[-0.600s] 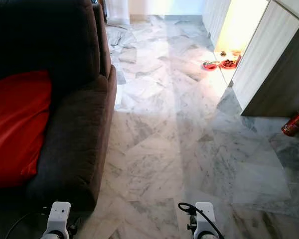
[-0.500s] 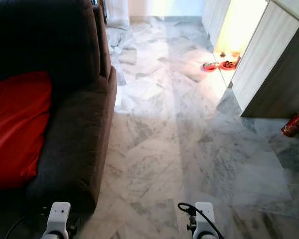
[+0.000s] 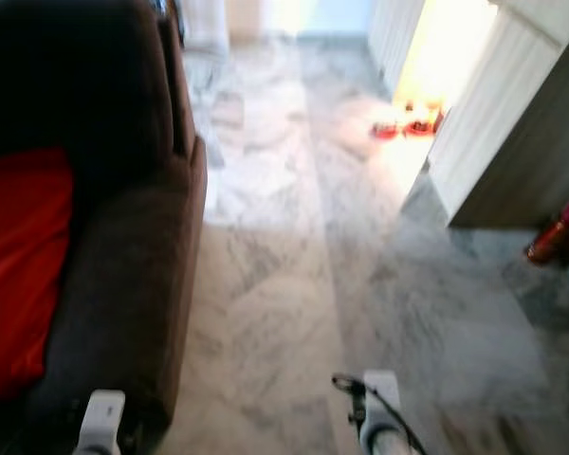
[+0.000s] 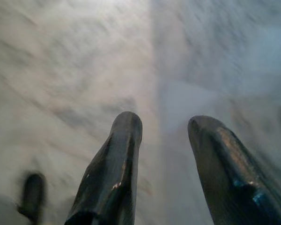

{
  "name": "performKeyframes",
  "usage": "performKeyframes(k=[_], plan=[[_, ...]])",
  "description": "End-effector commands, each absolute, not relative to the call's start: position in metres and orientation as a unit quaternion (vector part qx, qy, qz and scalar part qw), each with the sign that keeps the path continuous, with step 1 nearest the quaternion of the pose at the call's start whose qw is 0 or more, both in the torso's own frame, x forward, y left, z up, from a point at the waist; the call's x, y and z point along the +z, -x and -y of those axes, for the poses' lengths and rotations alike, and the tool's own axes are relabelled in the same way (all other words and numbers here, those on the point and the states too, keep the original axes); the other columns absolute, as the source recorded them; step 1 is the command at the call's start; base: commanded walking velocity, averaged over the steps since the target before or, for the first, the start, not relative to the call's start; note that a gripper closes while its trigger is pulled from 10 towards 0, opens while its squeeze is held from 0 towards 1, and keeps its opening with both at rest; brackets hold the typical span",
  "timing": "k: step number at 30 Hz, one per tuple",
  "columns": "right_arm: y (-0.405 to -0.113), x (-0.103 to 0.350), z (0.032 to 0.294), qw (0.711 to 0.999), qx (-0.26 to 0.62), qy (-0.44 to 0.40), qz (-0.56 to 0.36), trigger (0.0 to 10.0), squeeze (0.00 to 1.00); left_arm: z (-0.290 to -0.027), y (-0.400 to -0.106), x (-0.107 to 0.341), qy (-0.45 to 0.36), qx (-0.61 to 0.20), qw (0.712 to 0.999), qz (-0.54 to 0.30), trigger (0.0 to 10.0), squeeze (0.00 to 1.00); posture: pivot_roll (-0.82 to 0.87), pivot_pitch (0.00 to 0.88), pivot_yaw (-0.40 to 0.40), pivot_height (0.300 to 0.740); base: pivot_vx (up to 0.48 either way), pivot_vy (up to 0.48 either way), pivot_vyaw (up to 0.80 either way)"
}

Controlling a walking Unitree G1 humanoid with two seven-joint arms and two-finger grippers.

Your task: Move the pillow to the sofa from floor

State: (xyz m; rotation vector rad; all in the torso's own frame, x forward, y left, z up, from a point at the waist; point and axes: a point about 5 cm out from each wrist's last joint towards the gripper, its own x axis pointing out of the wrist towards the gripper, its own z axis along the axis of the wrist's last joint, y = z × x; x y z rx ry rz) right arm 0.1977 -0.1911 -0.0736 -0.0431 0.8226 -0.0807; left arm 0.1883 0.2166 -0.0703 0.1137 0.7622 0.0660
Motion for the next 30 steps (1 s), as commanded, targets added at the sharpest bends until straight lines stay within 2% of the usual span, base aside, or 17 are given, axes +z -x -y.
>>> performKeyframes(k=[1, 30], plan=[[-0.182, -0.081, 0.203, 0.903, -0.056, 0.024, -0.426, 10.0, 0.0, -0.209, -0.19, -0.071, -0.052, 0.021, 0.926, -0.374, 10.0, 0.0, 0.17, 0.136, -0.02, 0.74, 0.0, 0.0, -0.59], [-0.177, -0.083, 0.203, 0.901, -0.059, 0.022, -0.43, 10.0, 0.0, -0.199, -0.187, -0.074, -0.047, -0.023, 0.923, -0.381, 10.0, 0.0, 0.18, 0.149, -0.016, 0.74, 0.0, 0.0, -0.57]])
